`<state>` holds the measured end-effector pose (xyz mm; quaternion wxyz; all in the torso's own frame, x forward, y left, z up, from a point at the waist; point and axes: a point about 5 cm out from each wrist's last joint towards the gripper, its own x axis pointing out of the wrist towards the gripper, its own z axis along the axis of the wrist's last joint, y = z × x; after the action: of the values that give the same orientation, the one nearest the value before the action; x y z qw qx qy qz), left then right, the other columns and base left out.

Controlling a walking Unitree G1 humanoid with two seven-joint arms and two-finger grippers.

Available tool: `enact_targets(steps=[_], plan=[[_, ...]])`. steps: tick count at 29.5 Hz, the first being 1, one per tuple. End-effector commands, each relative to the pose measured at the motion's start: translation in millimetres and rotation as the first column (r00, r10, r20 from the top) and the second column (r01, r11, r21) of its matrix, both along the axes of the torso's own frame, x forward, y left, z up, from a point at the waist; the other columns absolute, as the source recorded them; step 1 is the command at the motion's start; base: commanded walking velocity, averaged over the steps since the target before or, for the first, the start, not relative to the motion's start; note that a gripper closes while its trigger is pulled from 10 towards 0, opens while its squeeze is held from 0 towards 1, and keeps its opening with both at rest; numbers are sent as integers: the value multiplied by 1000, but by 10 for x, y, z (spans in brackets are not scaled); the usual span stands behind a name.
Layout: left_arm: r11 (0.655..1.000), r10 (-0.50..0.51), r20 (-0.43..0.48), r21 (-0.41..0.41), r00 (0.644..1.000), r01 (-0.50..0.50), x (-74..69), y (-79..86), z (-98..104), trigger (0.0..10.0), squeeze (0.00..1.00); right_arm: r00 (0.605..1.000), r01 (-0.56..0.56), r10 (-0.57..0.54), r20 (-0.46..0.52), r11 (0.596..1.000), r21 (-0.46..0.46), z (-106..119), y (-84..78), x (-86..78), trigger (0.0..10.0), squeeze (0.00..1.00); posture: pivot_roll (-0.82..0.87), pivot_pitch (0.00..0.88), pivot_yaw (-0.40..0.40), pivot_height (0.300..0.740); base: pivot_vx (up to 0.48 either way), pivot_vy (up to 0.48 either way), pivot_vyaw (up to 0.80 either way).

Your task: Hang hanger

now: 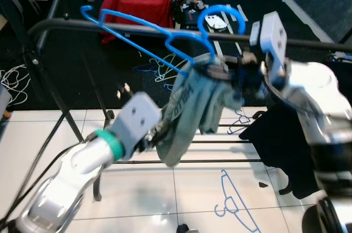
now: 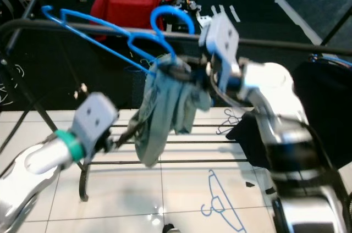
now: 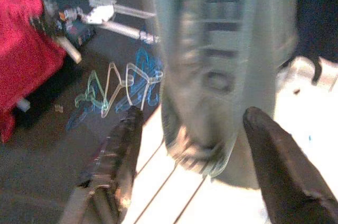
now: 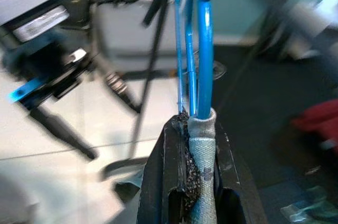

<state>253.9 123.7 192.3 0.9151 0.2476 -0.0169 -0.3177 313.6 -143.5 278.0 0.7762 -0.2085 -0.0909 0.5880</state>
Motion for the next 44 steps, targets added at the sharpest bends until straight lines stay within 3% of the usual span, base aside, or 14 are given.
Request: enact_targets(steps=[1, 5, 6, 7, 8, 10, 12, 14, 17, 25, 30, 34, 44], plan=[[1000, -6, -14, 22, 1000, 6, -71, -6, -18, 10000, 1000, 998, -56, 56, -10, 998, -14, -35, 82, -57, 10000, 0, -31, 167, 26, 740, 0, 0, 0], [1000, 2, -13, 30, 1000, -2, -84, 5, -26, 10000, 1000, 998, -63, 63, -17, 998, -16, -56, 99, -55, 10000, 0, -31, 167, 26, 740, 0, 0, 0], [999, 7, -37, 36, 999, -6, -159, 63, -45, 10000, 0, 995, -92, 92, -34, 996, -9, -84, 180, -46, 10000, 0, -8, 165, 4, 740, 0, 0, 0], [999, 7, -37, 36, 999, -6, -159, 63, -45, 10000, 0, 995, -92, 92, -34, 996, -9, -84, 180, -46, 10000, 0, -8, 165, 4, 740, 0, 0, 0], [999, 26, -47, 43, 999, -24, -215, 114, -82, 10000, 0, 991, -126, 125, -52, 992, -2, -112, 286, -30, 10000, 0, 3, 162, -12, 740, 0, 0, 0], [999, 26, -47, 43, 999, -24, -215, 114, -82, 10000, 0, 991, -126, 125, -52, 992, -2, -112, 286, -30, 10000, 0, 3, 162, -12, 740, 0, 0, 0], [994, 92, -52, 60, 994, -89, -264, 177, -153, 10000, 0, 981, -177, 177, -74, 984, -1, -161, 460, 13, 10000, 0, 9, 154, -36, 740, 0, 0, 0], [994, 92, -52, 60, 994, -89, -264, 177, -153, 10000, 0, 981, -177, 177, -74, 984, -1, -161, 460, 13, 10000, 0, 9, 154, -36, 740, 0, 0, 0], [974, 211, -33, 90, 977, -208, -253, 224, -231, 10000, 0, 970, -235, 232, -78, 971, -33, -91, 550, 53, 10000, 0, 5, 143, -86, 740, 0, 0, 0], [947, 313, -36, 82, 949, -310, -287, 258, -265, 10000, 0, 961, -271, 267, -69, 961, -55, 7, 611, 101, 10000, 0, 19, 130, -109, 740, 0, 0, 0], [942, 329, -30, 78, 944, -326, -292, 264, -265, 10000, 0, 958, -286, 283, -54, 957, -53, 76, 648, 112, 10000, 0, 15, 128, -109, 740, 0, 0, 0], [934, 345, 31, 86, 938, -346, -251, 247, -227, 10000, 0, 947, -320, 320, -11, 947, -28, 321, 723, 119, 10000, 0, 3, 126, -104, 740, 0, 0, 0], [965, 261, -33, 15, 965, -261, -230, 4, -160, 10000, 0, 946, -320, 321, 51, 947, -23, 487, 774, 163, 10000, 0, -1, 124, -94, 740, 0, 0, 0]])
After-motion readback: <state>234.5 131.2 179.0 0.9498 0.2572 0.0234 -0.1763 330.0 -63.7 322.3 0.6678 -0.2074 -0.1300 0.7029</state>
